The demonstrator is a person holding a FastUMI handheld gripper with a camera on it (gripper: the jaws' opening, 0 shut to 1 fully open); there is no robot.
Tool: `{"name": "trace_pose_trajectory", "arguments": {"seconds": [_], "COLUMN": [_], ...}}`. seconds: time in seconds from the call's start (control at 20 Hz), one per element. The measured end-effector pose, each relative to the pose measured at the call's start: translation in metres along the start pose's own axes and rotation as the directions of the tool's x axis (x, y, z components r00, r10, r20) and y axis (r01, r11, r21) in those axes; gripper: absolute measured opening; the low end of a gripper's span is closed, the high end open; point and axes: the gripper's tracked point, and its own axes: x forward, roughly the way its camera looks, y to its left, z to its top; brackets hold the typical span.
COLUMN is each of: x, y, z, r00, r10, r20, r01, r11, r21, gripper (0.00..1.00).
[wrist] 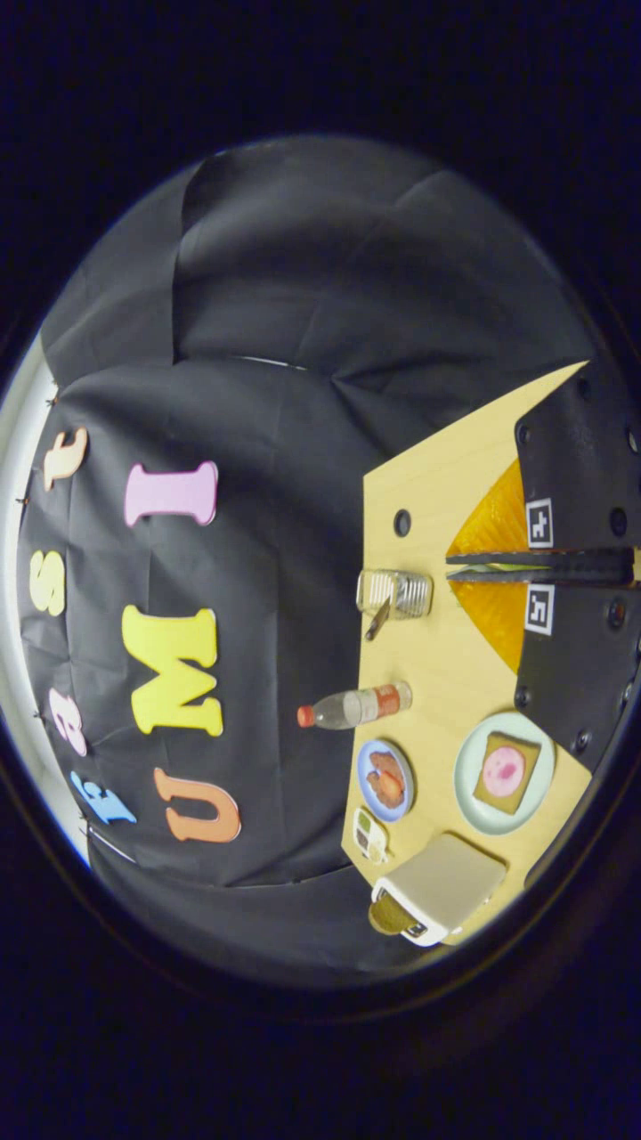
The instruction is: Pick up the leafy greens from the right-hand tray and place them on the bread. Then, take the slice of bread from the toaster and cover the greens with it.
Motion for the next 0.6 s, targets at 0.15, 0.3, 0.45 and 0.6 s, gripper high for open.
{"name": "trace_pose_trajectory", "arguments": {"seconds": [0.15, 0.3, 0.45, 0.6], "x": [-0.008, -0.009, -0.007, 0.000], "y": [0.066, 0.140, 0.209, 0.265], "z": [0.012, 0.017, 0.010, -0.010], "r00": [0.999, 0.993, 0.984, 0.970], "r10": [0.048, 0.112, 0.180, 0.243], "r20": [0.014, 0.020, 0.014, -0.018], "r01": [-0.048, -0.113, -0.180, -0.242], "r11": [0.999, 0.993, 0.982, 0.968], "r21": [0.006, 0.027, 0.053, 0.066], "gripper": [0.01, 0.00, 0.00, 0.00]}}
